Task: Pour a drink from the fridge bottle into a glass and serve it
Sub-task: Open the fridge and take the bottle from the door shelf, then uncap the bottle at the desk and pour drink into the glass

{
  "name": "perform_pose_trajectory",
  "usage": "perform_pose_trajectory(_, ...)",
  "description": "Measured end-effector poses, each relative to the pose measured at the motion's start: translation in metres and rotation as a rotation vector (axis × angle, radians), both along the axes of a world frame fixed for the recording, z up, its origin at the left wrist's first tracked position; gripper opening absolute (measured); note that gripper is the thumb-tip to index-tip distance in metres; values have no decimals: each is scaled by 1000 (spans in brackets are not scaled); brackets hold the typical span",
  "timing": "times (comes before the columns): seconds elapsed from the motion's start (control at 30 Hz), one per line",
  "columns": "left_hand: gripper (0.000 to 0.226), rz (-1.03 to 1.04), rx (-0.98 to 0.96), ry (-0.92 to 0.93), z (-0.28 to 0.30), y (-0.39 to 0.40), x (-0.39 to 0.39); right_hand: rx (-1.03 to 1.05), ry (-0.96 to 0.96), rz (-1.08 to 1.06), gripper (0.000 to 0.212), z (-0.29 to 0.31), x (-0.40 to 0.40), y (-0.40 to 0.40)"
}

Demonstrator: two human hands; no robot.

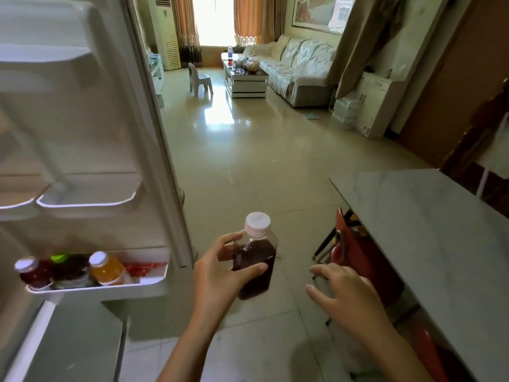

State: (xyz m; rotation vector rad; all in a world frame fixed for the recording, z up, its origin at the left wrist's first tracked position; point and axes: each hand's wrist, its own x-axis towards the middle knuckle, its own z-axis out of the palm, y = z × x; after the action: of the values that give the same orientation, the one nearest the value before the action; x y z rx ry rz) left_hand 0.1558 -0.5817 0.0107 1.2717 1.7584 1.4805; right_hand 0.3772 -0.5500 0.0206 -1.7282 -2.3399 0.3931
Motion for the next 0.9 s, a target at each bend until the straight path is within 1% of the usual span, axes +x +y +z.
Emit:
perform_pose_trajectory(0.13,64,11,-59,11,-3,20,11,-49,34,16,38,-5,15,26)
perform_pose_trajectory(0.3,64,19,-91,13,-6,76,10,-48,34,44,39,-10,13,85)
perform_pose_trajectory(0.53,68,93,-45,-36,-11,195,-14,46,5,106,40,2,-15,207)
perform_pose_trajectory(0.73,68,120,-15,-18,6,289,-44,112,18,168,40,20,-52,305)
perform_pose_trajectory(0.9,67,169,-19,26,11,356,-74,132,45,240,40,18,-90,388)
